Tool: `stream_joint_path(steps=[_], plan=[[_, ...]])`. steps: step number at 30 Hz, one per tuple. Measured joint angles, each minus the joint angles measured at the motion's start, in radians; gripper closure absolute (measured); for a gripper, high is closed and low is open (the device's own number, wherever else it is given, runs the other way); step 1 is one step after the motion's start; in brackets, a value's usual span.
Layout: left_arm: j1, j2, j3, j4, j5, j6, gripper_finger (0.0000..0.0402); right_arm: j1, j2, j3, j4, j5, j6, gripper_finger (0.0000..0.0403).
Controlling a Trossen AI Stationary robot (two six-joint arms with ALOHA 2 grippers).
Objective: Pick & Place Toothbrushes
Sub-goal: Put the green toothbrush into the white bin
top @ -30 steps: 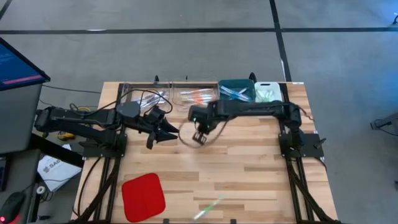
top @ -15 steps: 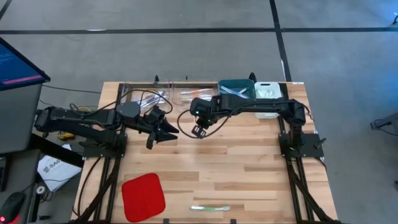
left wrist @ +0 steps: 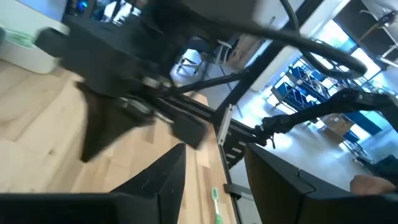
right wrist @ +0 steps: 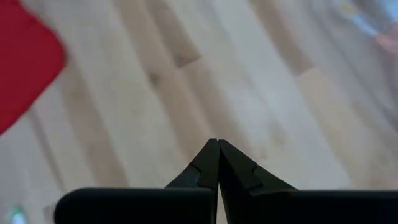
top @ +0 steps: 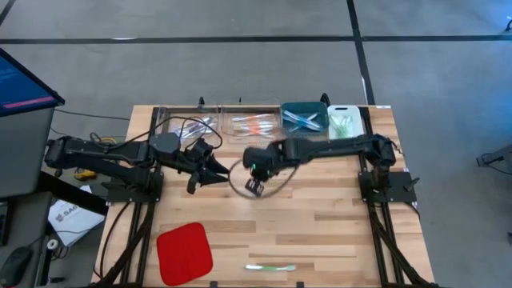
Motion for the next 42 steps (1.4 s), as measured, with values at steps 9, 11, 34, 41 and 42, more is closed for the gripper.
stream_joint_path(steps=[9, 11, 34, 41, 42], plan=[[-0.07, 0.0, 0.0, 0.002, -0.06, -0.061, 0.0244, 0.296, 0.0, 0.0, 0.016, 0.104, 0.116, 0.0403], [-0.093, 0.0, 0.0, 0.007, -0.093, -0.092, 0.0244, 0.366, 0.0, 0.0, 0.016, 0.137, 0.121, 0.0403], [-0.479, 0.353, 0.003, 0.405, -0.495, -0.348, 0.0244, 0.752, 0.189, -0.082, 0.275, 0.235, 0.104, 0.037], [-0.635, 0.549, 0.089, 0.391, -0.482, -0.266, 0.0274, 0.744, 0.191, -0.081, 0.297, 0.236, 0.162, 0.0317], [-0.645, 0.586, 0.106, 0.392, -0.455, -0.266, 0.0283, 0.744, 0.191, -0.081, 0.297, 0.236, 0.164, 0.0312]])
